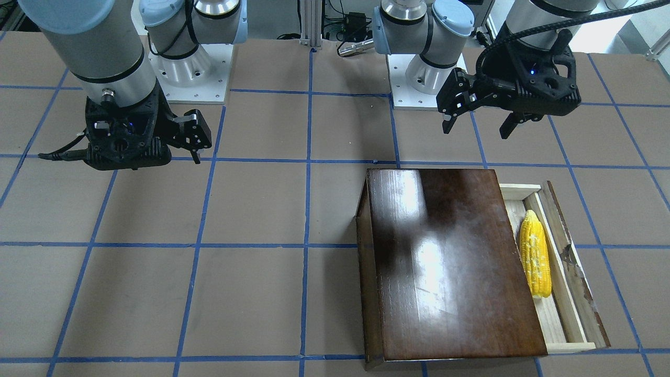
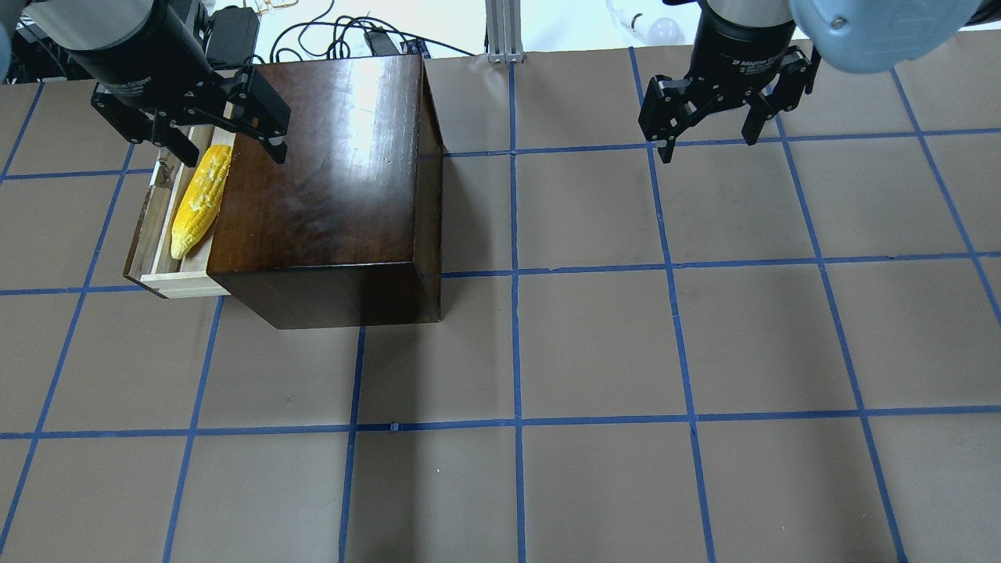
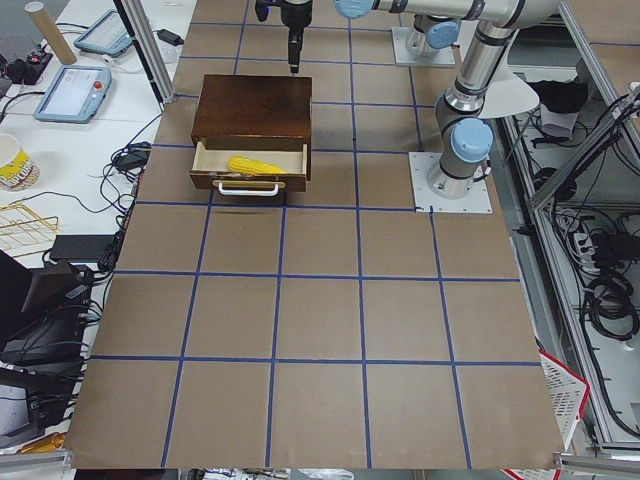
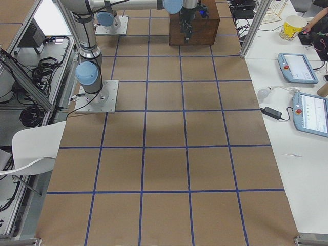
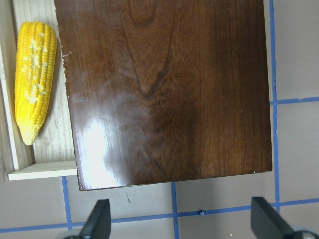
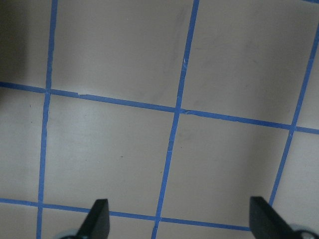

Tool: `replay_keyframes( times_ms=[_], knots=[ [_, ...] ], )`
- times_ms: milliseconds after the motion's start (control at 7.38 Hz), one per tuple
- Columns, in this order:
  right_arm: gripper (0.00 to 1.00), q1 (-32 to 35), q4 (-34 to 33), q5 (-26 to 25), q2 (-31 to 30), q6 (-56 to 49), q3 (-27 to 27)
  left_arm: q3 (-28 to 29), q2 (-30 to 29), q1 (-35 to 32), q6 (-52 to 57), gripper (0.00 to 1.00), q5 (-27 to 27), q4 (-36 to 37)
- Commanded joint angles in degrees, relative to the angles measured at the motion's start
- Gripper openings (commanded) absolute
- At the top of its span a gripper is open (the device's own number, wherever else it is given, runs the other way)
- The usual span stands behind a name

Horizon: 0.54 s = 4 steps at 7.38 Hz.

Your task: Open drawer and put corn inside

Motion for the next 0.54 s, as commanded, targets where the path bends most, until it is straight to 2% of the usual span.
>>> replay_keyframes(
  times_ms=[0,407],
  knots=[
    [1.0,0.0,0.1,0.0,0.0,0.0,0.0,2.1,-0.8,-0.2,-0.8,1.0,0.1,-3.3],
    [1.0,0.0,0.0,0.0,0.0,0.1,0.0,1.5,-0.8,-0.4,-0.1,1.0,0.0,-3.0]
  ],
)
